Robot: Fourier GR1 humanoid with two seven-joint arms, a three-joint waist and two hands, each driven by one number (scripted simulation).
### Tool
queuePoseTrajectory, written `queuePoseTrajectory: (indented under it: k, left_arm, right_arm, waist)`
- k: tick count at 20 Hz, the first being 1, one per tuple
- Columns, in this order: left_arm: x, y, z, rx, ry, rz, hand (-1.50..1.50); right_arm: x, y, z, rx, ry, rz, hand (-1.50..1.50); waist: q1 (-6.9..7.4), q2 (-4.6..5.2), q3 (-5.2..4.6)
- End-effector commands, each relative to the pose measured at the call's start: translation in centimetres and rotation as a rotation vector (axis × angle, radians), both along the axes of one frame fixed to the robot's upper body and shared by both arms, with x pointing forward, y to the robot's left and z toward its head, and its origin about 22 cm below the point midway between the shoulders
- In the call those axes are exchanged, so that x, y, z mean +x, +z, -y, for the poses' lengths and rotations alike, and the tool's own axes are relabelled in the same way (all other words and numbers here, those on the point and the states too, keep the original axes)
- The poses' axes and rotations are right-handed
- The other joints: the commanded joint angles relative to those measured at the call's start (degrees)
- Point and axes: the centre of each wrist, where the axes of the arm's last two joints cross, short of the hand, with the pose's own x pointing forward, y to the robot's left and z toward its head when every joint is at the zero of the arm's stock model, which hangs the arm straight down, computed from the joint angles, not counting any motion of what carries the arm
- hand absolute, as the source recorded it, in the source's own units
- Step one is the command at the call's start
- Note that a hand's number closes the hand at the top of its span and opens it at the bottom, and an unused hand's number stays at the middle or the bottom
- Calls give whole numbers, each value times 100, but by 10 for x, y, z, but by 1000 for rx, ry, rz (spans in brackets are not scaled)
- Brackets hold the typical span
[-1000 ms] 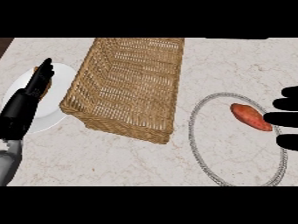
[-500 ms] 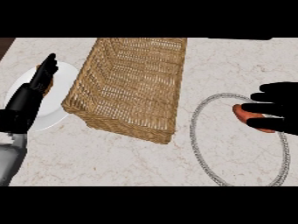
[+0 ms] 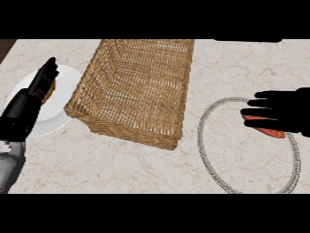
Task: Pick the sweet potato from the placemat and place it in the basket
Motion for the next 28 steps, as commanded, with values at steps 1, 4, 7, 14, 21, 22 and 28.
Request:
queuePoseTrajectory:
  k: [1,4,7,14,21,22,28]
  left_arm:
    - [-1,2,-3,16,11,-10,0]
    - [4,-3,6,9,22,-8,0]
    - [-6,-27,2,12,14,-11,0]
    - [-8,-16,2,10,33,-12,0]
    - [-6,-11,6,3,27,-15,0]
    - [-2,-13,-4,19,36,-5,0]
    - [-9,-10,-17,23,41,-20,0]
  right_arm:
    - [14,-36,5,-101,62,-94,-150]
    - [33,-48,20,-96,63,-81,-150]
    - [42,-68,16,-70,86,-57,-150]
    - [48,-64,19,-25,96,-54,-150]
    - [62,-87,18,4,89,-44,-150]
    - [63,-108,32,-3,96,-48,-150]
    - [58,-111,21,-2,73,-99,-150]
  waist:
    - [-76,-24,-5]
    - [-113,-22,-4]
    - [-152,-29,-7]
    - [-237,-70,-8]
    - [-235,-66,-8]
    - [-220,-54,-7]
    - [-248,-71,-8]
